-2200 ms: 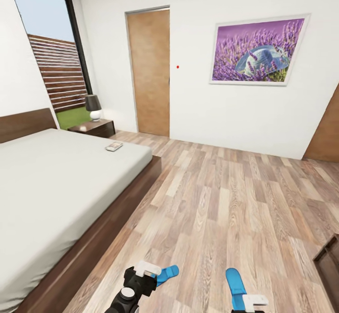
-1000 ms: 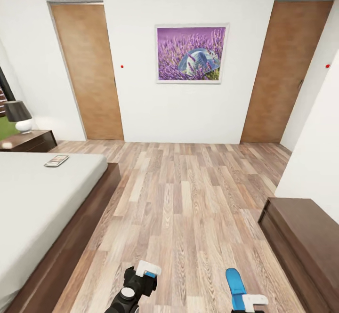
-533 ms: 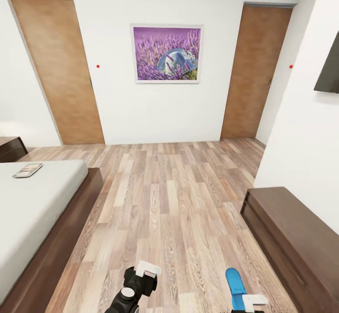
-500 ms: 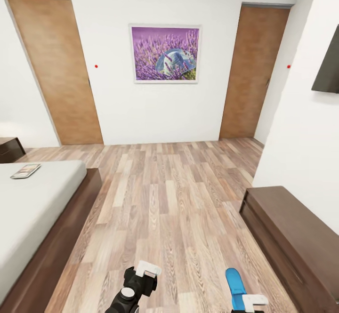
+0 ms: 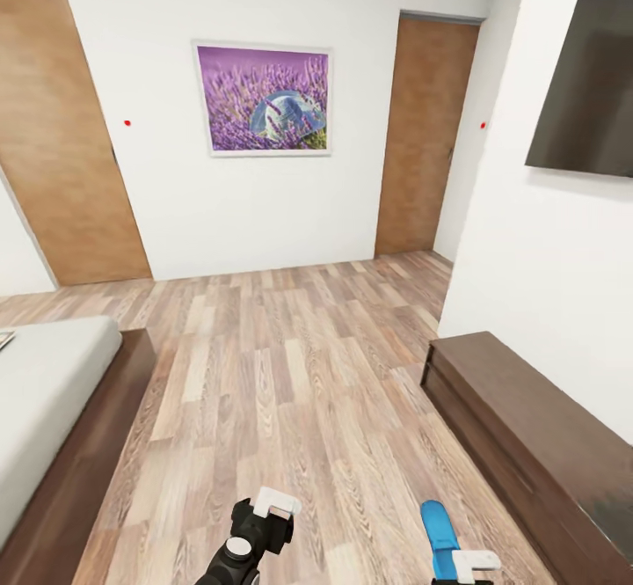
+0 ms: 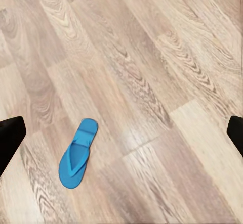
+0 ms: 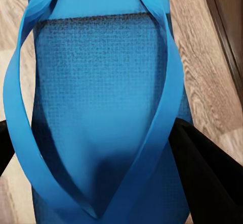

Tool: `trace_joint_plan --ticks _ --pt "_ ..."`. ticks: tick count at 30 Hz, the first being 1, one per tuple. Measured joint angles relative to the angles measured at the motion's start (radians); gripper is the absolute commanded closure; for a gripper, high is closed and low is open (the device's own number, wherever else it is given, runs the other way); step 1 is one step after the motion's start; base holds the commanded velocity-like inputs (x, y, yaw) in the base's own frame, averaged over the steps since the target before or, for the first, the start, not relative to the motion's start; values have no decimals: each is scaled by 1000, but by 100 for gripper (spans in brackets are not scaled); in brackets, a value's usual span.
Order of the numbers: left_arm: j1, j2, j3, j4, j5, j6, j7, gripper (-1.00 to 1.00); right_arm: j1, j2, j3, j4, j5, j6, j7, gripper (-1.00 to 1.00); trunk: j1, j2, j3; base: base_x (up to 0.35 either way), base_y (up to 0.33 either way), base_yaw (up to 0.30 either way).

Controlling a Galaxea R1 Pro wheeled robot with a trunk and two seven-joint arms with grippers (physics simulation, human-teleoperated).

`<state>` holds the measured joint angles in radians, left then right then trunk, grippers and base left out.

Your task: In the bedroom, move the book from the bed onto either nightstand, and place the two sandals side by side next to the bed.

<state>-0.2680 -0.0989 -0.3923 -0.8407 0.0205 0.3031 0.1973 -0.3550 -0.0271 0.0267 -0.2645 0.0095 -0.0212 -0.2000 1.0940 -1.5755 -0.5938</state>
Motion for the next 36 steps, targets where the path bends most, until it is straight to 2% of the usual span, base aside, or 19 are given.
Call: trace_joint_plan --ticks 13,22,36 --pt "0 0 1 0 0 0 0 -100 0 0 0 0 1 -1 0 100 0 0 0 91 256 -31" --pt "0 0 1 0 0 0 1 -100 0 3 1 0 1 0 0 100 0 0 0 231 67 -1" --pt "0 0 2 0 -1 0 0 -100 0 2 1 0 1 0 0 100 0 0 0 104 69 0"
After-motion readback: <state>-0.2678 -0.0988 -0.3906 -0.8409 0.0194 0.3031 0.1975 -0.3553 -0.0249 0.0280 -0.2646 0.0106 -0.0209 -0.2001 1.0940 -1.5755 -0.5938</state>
